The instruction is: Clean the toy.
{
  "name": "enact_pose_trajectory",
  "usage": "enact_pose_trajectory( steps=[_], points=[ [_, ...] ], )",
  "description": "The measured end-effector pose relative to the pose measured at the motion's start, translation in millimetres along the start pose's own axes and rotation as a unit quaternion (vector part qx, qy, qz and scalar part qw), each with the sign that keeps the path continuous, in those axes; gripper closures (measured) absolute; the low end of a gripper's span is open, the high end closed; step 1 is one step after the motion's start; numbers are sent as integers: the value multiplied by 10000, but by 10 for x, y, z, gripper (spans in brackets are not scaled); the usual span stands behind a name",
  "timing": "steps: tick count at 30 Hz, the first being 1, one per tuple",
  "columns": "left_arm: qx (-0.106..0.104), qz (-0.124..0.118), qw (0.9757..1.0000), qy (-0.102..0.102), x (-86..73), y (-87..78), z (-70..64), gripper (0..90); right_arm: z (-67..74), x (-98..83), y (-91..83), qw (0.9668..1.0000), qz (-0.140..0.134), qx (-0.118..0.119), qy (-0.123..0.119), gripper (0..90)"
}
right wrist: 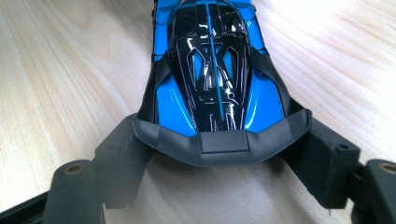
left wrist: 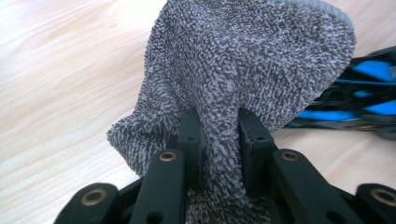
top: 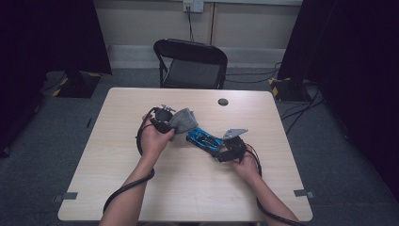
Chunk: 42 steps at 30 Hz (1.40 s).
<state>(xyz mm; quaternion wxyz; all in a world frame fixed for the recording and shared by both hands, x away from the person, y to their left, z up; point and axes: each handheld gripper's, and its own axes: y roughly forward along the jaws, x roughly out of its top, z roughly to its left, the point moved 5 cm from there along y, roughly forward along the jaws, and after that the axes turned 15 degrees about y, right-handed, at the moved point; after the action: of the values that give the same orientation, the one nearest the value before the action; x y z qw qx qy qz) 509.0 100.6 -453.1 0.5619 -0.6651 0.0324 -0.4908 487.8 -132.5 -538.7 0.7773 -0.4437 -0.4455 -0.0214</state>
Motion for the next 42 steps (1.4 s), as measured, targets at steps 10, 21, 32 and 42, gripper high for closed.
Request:
enact_pose_trajectory(
  steps=[10, 21, 32, 42],
  points=[
    [-339, -115, 9987, 374, 167, 62, -345, 739, 0, 0, -1, 10000, 1, -5, 0, 253],
    [-501, -60, 9964, 679, 218, 209, -663, 739, -1, 0, -1, 10000, 4, -4, -2, 253],
    [-637, 107, 9932, 969, 219, 337, -877, 738, -1, -1, -1, 10000, 4, -3, -4, 254],
    [-570, 308, 9878, 1418, 170, 442, -1013, 739, 0, -2, -2, 10000, 1, -11, 2, 253]
  ],
)
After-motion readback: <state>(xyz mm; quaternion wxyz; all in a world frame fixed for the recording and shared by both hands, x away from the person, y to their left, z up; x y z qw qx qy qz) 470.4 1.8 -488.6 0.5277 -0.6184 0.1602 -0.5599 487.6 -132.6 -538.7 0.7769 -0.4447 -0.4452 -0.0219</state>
